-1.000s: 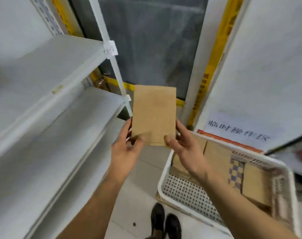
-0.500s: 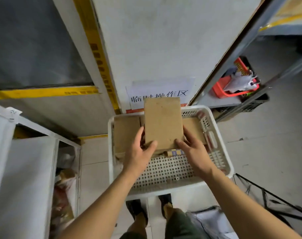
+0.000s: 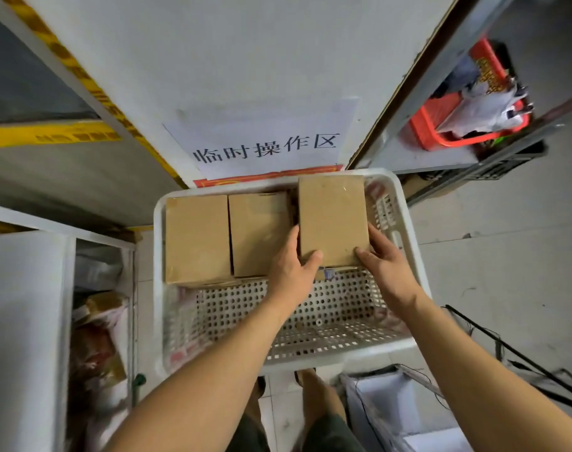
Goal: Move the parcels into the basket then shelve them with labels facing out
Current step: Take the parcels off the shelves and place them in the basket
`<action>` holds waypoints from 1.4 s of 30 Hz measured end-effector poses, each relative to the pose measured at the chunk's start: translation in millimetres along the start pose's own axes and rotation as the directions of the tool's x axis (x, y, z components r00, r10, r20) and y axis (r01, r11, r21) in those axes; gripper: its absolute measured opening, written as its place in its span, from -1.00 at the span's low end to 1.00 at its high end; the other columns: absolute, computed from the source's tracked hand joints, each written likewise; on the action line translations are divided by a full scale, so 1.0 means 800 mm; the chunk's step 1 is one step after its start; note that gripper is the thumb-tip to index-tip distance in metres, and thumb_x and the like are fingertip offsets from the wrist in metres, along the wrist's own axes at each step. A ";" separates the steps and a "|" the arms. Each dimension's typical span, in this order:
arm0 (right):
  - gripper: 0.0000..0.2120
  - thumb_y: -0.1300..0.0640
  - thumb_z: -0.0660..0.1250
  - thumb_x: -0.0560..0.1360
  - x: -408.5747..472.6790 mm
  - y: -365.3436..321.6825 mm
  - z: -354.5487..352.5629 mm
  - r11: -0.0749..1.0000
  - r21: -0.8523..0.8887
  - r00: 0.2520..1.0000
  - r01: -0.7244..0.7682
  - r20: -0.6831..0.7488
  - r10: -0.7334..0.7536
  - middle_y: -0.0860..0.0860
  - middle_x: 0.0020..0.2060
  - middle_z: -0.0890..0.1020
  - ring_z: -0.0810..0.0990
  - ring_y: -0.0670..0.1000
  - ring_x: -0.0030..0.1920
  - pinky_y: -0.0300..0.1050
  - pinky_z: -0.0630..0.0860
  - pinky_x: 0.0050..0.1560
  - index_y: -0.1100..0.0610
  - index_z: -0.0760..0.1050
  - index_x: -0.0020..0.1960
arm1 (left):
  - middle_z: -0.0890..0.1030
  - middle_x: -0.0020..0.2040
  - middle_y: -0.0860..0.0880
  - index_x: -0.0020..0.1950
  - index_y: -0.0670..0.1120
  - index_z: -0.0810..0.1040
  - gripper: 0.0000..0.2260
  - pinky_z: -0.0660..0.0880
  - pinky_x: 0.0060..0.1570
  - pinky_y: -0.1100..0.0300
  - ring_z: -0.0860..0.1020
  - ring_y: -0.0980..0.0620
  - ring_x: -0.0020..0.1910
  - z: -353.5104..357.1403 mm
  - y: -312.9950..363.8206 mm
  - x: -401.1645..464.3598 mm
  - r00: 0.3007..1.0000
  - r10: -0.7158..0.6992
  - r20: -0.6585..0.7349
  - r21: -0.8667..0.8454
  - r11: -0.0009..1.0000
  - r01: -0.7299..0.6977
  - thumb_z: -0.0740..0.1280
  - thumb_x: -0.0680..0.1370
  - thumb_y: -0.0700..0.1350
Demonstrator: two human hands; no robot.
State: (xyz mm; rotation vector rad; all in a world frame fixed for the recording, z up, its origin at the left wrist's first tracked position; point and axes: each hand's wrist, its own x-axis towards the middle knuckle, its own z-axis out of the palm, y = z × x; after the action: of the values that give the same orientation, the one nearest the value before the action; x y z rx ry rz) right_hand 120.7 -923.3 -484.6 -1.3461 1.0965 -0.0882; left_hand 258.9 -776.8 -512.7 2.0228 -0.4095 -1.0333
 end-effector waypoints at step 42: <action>-0.68 0.01 0.36 0.67 -0.122 -0.210 0.192 0.561 -0.468 0.710 0.683 0.605 -0.361 -0.07 0.27 0.68 0.65 -0.09 0.22 0.00 0.59 0.33 0.00 0.57 0.41 | 0.63 0.19 0.11 0.30 0.09 0.60 -0.76 0.54 0.15 0.07 0.57 0.06 0.15 -0.272 0.053 -0.220 0.829 0.093 -0.551 0.312 0.945 0.101 0.33 0.67 0.11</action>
State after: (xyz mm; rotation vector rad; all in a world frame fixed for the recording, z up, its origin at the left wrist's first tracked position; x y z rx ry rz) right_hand 258.2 -801.0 -319.2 -2.2127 0.2432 0.1858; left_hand 325.3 -586.8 -314.0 2.5073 -0.2683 -0.3341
